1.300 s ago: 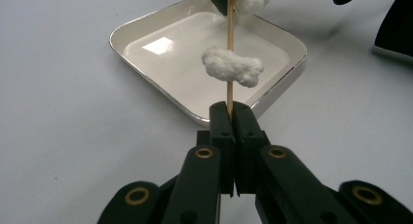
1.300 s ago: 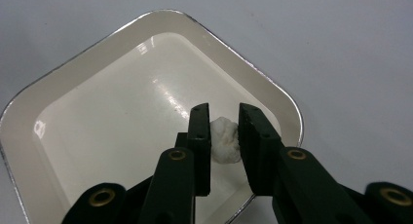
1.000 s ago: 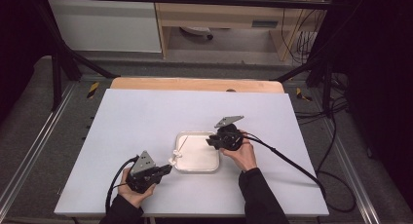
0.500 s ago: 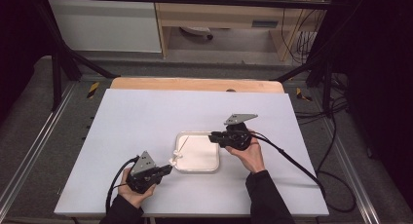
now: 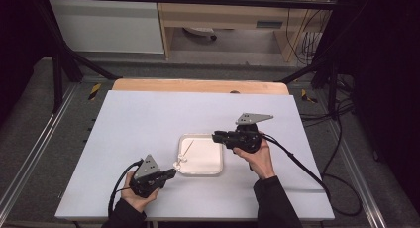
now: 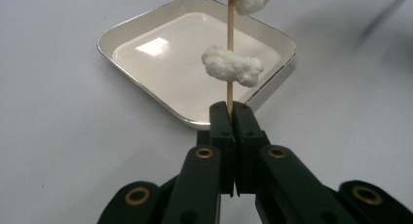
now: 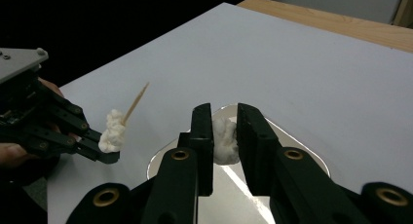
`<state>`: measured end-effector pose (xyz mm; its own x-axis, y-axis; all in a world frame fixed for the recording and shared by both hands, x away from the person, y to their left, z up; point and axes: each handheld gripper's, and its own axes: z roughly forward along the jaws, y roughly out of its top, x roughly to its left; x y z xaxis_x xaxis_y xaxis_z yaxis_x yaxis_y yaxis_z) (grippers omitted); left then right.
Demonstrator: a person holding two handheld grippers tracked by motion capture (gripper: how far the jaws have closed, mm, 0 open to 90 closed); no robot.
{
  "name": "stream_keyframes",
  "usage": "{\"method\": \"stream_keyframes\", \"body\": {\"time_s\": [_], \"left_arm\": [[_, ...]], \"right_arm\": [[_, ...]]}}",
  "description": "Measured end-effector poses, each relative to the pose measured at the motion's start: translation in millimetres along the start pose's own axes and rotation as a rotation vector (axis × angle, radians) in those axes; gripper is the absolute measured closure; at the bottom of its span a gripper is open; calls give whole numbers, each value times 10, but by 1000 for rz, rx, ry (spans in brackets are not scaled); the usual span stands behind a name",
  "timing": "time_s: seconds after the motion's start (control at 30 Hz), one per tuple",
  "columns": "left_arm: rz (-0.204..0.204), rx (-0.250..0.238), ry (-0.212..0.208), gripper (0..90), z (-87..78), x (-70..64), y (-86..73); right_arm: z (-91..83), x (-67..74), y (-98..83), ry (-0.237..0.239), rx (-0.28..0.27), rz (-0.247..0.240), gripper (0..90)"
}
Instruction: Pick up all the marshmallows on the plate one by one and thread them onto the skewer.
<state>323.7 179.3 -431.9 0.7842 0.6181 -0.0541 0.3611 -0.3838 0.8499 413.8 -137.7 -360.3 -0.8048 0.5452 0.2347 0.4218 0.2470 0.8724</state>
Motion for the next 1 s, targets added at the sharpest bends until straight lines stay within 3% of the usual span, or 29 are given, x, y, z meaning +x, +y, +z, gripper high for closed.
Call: {"method": "stream_keyframes", "body": {"time_s": [0.43, 1.0], "left_arm": [[12, 2, 6, 889, -1, -28, 7], [26, -3, 3, 890, -4, -29, 14]], "right_arm": [[34, 122, 160, 95, -53, 26, 777], [240, 190, 165, 174, -46, 63, 776]]}}
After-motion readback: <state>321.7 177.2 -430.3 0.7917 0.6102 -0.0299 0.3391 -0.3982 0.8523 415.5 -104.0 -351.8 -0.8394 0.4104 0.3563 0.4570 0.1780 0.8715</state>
